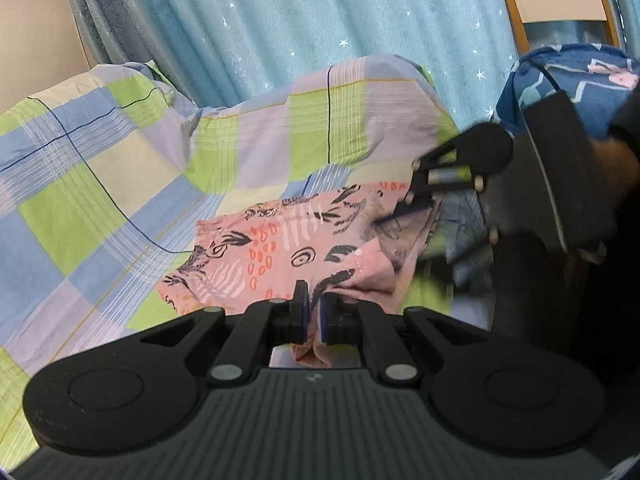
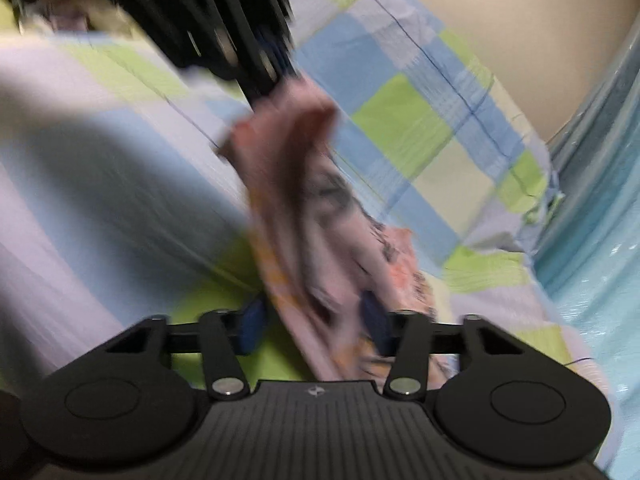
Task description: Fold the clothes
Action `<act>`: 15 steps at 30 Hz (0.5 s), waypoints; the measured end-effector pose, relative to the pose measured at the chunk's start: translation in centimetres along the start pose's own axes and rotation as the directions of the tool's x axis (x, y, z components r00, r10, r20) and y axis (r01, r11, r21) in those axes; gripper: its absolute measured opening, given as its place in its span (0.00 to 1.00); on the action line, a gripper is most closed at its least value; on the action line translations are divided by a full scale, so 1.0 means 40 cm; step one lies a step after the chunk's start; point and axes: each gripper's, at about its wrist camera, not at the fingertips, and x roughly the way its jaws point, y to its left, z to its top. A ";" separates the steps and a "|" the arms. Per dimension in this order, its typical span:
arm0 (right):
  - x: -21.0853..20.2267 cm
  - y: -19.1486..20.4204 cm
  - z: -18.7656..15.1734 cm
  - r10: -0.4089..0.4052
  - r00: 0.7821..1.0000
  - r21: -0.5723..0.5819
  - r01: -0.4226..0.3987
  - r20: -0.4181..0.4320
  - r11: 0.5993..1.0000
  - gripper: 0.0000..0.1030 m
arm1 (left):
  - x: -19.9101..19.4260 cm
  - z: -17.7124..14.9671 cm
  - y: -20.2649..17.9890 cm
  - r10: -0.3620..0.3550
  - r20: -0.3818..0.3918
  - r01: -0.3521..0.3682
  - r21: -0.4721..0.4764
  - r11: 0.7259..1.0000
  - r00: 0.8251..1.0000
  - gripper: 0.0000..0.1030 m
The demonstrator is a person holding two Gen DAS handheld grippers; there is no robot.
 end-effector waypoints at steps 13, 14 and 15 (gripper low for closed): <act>0.059 -0.112 -0.182 -0.032 0.985 -0.236 -0.008 -0.167 0.972 0.00 | -0.037 -0.066 0.014 0.040 -0.017 -0.040 -0.009 0.999 0.999 0.03; 0.040 -0.118 -0.171 -0.028 0.986 -0.225 -0.010 -0.164 0.974 0.00 | -0.058 -0.072 0.019 0.045 -0.019 -0.045 -0.011 0.999 0.999 0.03; 0.008 -0.121 -0.157 -0.026 0.988 -0.224 -0.008 -0.150 0.975 0.00 | -0.087 -0.077 0.022 0.048 -0.022 -0.048 -0.012 0.999 0.999 0.03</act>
